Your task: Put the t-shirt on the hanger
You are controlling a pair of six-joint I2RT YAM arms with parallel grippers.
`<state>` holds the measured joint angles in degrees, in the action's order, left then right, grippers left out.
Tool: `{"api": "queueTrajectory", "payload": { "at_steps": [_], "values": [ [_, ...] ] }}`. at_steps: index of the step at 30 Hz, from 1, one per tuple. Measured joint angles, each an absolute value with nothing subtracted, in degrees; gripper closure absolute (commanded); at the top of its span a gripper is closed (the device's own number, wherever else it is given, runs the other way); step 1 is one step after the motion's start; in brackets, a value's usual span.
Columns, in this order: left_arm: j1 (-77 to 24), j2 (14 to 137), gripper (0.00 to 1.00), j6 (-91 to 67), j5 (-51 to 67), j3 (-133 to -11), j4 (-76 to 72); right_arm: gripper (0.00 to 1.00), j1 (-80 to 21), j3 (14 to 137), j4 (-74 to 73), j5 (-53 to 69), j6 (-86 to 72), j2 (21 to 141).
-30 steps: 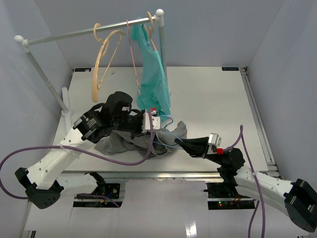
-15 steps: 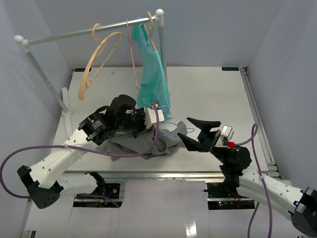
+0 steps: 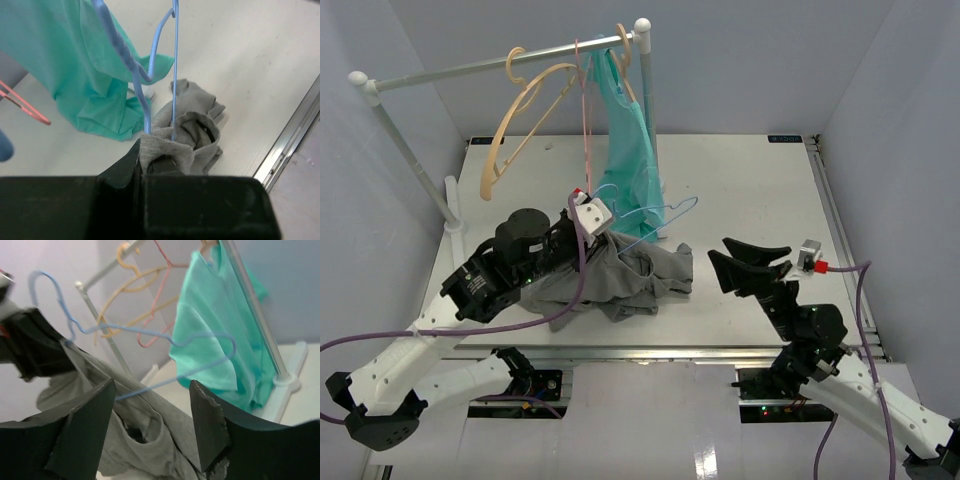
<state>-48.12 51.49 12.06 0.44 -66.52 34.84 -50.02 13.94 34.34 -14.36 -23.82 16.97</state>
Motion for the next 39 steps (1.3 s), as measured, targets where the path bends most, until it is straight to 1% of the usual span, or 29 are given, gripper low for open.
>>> {"api": "queueTrajectory", "payload": {
  "at_steps": [6,10,17,22,27,30,31,32,33,34,35,39],
  "values": [
    [-48.1,46.8,1.0,8.2,4.4,-60.7,28.5,0.39,-50.1,18.1,31.0,-12.6,-29.5,37.1],
    [-48.1,45.0,1.0,6.5,7.0,-57.2,25.9,0.42,-50.8,18.1,31.6,-11.0,-31.5,44.8],
    [-48.1,43.9,1.0,5.0,7.7,-56.7,23.1,0.43,-53.2,18.2,37.2,-10.1,-34.0,50.1],
    [-48.1,43.8,1.0,4.9,7.5,-56.7,22.1,0.43,-59.5,18.2,39.6,-13.0,-33.6,52.1],
    [-48.1,43.8,1.0,4.7,7.1,-56.6,21.8,0.47,-64.5,18.4,39.8,-18.0,-32.8,54.6],
    [-48.1,43.6,1.0,4.6,6.8,-56.5,21.7,0.53,-64.9,18.6,40.6,-19.9,-32.8,56.5],
    [-48.1,43.5,1.0,4.6,6.8,-56.5,21.7,0.57,-64.9,18.6,41.1,-20.3,-32.8,57.4],
    [-48.1,43.4,1.0,4.6,6.8,-56.4,21.7,0.72,-64.9,18.7,41.6,-20.6,-32.8,58.4],
    [-48.1,43.3,1.0,4.6,6.8,-56.3,21.5,0.83,-64.9,18.7,42.1,-20.7,-32.8,59.3],
    [-48.1,43.2,1.0,4.6,6.8,-56.1,21.4,0.9,-65.0,18.8,42.6,-20.7,-32.8,60.1],
    [-48.1,43.1,1.0,4.5,6.9,-55.9,21.3,0.92,-65.0,18.8,43.1,-20.7,-32.7,60.9],
    [-48.1,42.9,1.0,4.7,9.1,-55.7,21.3,0.92,-64.2,18.8,43.7,-21.4,-31.7,60.8]
  ]
}}
